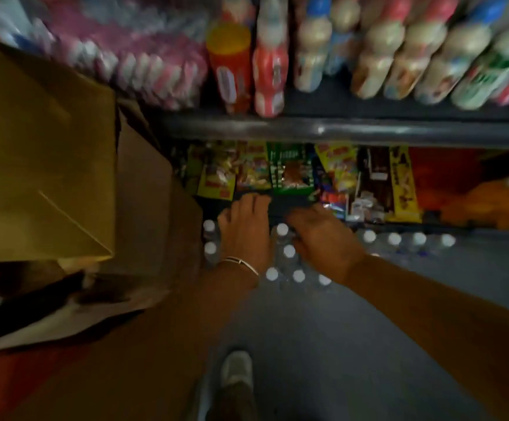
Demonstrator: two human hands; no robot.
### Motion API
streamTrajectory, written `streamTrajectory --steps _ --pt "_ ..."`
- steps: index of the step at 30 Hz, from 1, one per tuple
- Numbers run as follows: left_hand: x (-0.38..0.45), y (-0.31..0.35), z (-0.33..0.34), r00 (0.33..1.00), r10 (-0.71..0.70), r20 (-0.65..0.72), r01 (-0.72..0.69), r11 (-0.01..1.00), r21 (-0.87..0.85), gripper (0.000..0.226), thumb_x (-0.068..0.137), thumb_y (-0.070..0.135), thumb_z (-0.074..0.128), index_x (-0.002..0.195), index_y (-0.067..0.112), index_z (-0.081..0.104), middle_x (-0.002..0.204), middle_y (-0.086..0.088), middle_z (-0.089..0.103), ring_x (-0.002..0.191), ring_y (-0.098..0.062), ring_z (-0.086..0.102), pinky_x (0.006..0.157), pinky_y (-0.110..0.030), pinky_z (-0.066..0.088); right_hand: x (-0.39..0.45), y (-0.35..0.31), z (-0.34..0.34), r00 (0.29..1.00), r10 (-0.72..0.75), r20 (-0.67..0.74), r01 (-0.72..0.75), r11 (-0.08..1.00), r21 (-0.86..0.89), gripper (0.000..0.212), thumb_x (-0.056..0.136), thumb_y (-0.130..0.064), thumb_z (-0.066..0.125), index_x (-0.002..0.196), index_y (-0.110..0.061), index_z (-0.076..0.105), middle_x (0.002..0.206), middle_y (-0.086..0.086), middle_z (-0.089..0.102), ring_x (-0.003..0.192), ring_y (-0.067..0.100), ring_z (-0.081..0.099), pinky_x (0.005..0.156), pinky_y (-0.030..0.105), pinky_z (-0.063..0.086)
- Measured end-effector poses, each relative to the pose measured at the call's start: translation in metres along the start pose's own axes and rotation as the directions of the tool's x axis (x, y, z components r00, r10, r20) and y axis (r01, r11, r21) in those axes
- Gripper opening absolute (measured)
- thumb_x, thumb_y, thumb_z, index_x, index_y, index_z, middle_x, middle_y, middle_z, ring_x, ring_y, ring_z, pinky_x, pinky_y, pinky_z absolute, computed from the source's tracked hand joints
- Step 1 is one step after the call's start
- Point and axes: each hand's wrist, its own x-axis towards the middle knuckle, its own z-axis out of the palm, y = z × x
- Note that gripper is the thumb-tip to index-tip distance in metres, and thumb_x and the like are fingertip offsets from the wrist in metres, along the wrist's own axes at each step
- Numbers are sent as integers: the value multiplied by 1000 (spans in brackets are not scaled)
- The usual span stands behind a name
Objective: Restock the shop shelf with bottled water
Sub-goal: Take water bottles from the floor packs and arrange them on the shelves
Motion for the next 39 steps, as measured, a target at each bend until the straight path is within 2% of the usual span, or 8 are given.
streamTrajectory --steps 3,5,12,19,25,28,34,39 --pt "-6 -37 70 996 -23 80 24 1000 -12 49 83 3 41 131 12 44 133 -12 43 124 -31 39 101 -42 26 -20 4 78 935 132 329 -115 991 -71 41 89 -23 50 129 -9 50 126 12 56 119 29 47 97 33 38" --pt "-10 -56 108 992 -35 122 35 999 3 47 86 3 39 132 11 44 131 -14 44 123 -33 40 101 -46 30 -29 7 122 876 187 444 -154 982 -110 49 90 -33 52 134 -14 43 134 9 50 127 28 38 103 37 33" --pt "-14 -100 190 989 -12 151 7 1000 31 46 86 6 48 130 18 43 133 -6 41 127 -26 36 104 -41 28 -32 14 223 818 306 487 -172 938 -300 60 83 -49 60 129 -13 44 129 8 54 126 30 36 102 40 25" --pt "-10 -121 220 986 -22 164 14 999 48 51 82 5 51 131 19 42 132 -6 40 124 -26 36 105 -39 27 -21 7 267 863 338 375 -219 920 -323 49 86 -44 58 120 -11 48 118 8 60 118 30 43 101 39 25" --pt "-19 -141 228 998 -19 52 20 1000 -22 49 74 -6 55 120 11 54 124 -12 51 122 -33 43 100 -43 31 -20 -8 287 852 346 393 -348 935 -69 53 84 -27 64 129 -13 40 131 12 47 117 33 48 96 40 38" --pt "-19 -147 230 999 -31 41 32 999 -22 49 74 -6 55 119 12 56 124 -13 52 122 -35 45 100 -44 32 -17 -12 289 820 394 415 -481 868 126 50 85 -16 64 128 -12 40 132 11 49 118 31 51 95 39 44" --pt "-21 -143 208 992 -20 123 18 1000 15 55 78 -3 50 128 19 45 133 -5 41 127 -26 35 104 -37 24 -18 -5 260 778 434 454 -564 801 201 41 83 -15 65 118 -9 46 121 15 58 113 31 55 93 40 47" --pt "-12 -112 154 983 8 181 -13 1000 26 49 82 2 49 128 18 42 130 -2 42 125 -20 36 104 -34 24 -13 -9 180 798 368 477 -535 796 282 48 83 -17 67 124 -10 43 119 9 56 110 24 56 84 29 45"
